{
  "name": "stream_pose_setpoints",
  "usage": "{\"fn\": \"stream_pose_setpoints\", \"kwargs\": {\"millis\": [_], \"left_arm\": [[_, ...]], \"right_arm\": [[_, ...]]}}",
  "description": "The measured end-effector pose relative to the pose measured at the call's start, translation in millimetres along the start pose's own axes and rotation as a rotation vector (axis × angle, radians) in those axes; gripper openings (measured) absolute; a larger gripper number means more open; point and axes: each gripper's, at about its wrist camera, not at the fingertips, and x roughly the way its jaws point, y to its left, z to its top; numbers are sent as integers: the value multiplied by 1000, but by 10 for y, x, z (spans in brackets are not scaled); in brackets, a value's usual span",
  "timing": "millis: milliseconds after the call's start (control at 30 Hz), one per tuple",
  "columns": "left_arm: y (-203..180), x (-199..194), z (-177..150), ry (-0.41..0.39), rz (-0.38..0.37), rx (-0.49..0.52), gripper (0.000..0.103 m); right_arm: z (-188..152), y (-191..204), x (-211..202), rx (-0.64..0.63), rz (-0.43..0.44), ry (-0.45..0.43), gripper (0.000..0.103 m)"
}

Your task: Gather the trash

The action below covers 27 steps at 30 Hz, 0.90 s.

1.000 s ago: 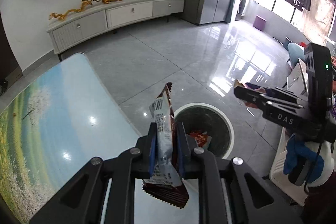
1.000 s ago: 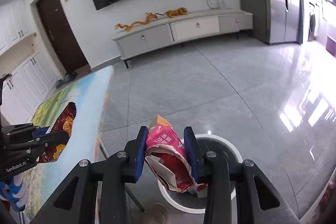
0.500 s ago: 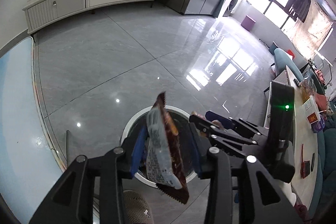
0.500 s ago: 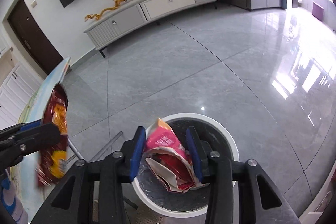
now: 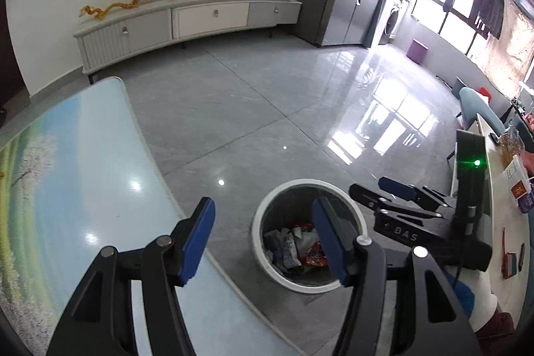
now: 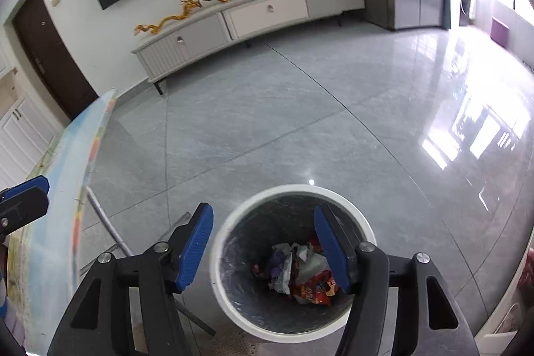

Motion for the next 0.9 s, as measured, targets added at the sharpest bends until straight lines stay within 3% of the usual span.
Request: {"fn": "stream_pose_setpoints", "kwargs": {"millis": [267,533,633,733,900], "left_arm": [[629,-714,-316,-118,217,-94,62],[1300,-1495,-919,-213,453,-177,63],[1503,-1770,-1094,-240,503,-223,64],[1686,-2012,-1254,-267,553,-267,74],[1800,-2290,-1395,-311,609,-291,80]], "right_arm": [[76,760,-438,-99,47,-105,73],[-33,1648,-698,-206,129,-144,93],[-97,1932,-798,-253,146,-169,103],[-178,2184,-851,-308,155,-183,103],[-268,2451,-902,-369,166,-195,103]]}}
